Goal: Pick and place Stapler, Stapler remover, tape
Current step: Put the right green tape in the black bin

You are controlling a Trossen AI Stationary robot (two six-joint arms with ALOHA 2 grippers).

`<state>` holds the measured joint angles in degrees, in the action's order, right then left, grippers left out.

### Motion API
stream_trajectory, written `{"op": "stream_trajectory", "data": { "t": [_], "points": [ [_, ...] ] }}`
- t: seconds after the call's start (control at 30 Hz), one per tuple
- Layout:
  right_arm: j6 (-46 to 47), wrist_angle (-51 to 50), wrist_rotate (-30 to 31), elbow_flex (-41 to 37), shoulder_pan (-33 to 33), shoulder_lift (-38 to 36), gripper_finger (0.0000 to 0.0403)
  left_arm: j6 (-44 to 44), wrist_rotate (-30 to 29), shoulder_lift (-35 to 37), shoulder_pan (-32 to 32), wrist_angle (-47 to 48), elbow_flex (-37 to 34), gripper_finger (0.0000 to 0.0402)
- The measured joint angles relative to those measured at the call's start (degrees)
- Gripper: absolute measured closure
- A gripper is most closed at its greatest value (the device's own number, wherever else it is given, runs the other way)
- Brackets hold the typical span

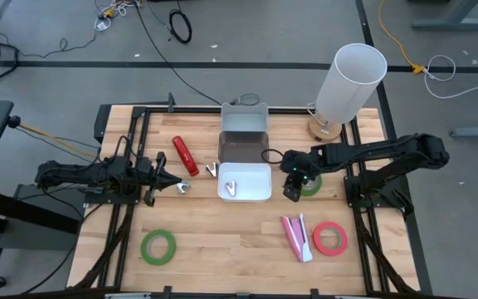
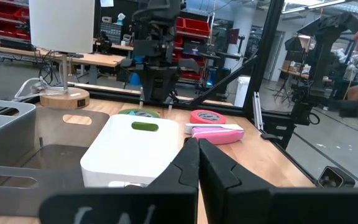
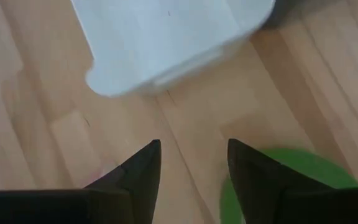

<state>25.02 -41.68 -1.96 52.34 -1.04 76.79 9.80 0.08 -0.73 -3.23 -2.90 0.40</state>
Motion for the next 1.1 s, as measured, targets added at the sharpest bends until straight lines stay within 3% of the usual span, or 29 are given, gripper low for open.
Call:
{"op": "stream_trajectory", "data": {
  "t": [0.37, 0.7, 1.1],
  "points": [
    [8.64, -8.23, 4.68, -0.02, 0.0, 1.64, 0.0218, -0.02, -0.01, 0.01, 0.0, 0.0, -0.01, 0.0399],
    [14.69, -8.35, 2.54, -3.54, 0.04, 5.45, 0.0218, 0.0, 0.0, 0.0, -0.02, 0.2, -0.01, 0.0399],
    [12.82, -7.21, 3.96, -3.78, 0.44, 11.78, 0.0218, -0.02, 0.0, 0.0, 0.0, 0.2, -0.02, 0.0399]
  ]
}}
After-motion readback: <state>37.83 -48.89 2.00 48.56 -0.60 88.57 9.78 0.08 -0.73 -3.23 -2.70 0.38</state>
